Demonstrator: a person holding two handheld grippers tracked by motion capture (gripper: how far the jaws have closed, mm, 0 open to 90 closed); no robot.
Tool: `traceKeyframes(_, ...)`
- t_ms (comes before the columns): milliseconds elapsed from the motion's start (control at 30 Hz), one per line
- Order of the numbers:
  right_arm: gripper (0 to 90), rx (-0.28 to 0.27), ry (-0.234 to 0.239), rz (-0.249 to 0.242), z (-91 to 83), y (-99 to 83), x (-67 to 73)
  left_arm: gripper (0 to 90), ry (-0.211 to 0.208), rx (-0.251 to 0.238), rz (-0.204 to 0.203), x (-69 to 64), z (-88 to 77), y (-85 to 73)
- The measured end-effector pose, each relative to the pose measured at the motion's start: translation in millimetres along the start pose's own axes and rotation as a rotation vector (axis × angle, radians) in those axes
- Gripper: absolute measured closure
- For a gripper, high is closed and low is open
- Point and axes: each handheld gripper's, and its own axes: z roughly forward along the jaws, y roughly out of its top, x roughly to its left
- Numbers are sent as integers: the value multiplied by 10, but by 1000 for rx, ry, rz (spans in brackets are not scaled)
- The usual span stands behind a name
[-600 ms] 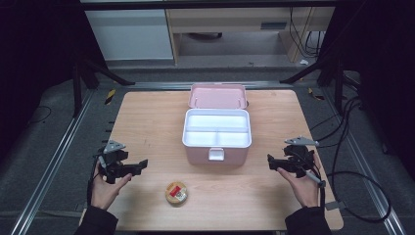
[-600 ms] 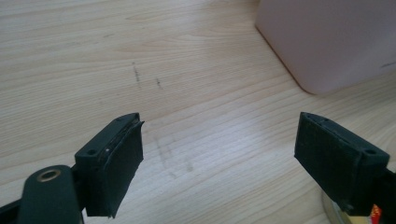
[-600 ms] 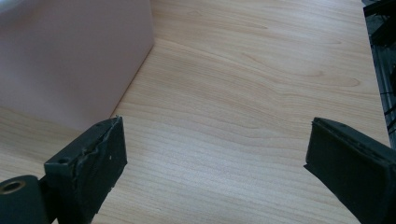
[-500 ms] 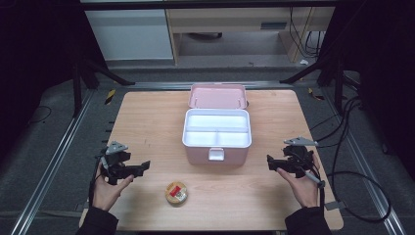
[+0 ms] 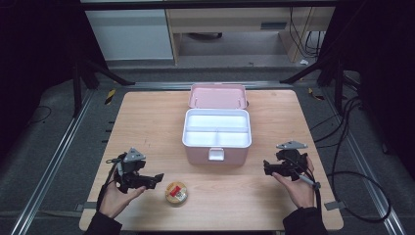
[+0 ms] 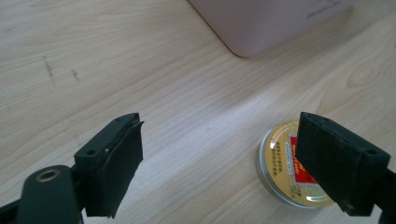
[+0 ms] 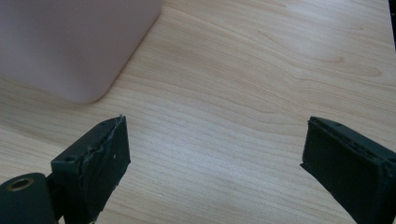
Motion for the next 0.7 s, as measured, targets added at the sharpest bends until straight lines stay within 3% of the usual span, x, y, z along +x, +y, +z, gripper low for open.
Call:
traceKeyframes(300,87,19,-17,4,47,-73,-38,150,-74,91,81,-240,132,3)
traceKeyframes(467,88,24,-32,-12,55,-82,-42,148,-91,115,97,-302,173,-3)
traceKeyframes(700,89,15,-33,17,36,-93,-88,132,-115,169,130,-420,285,-36)
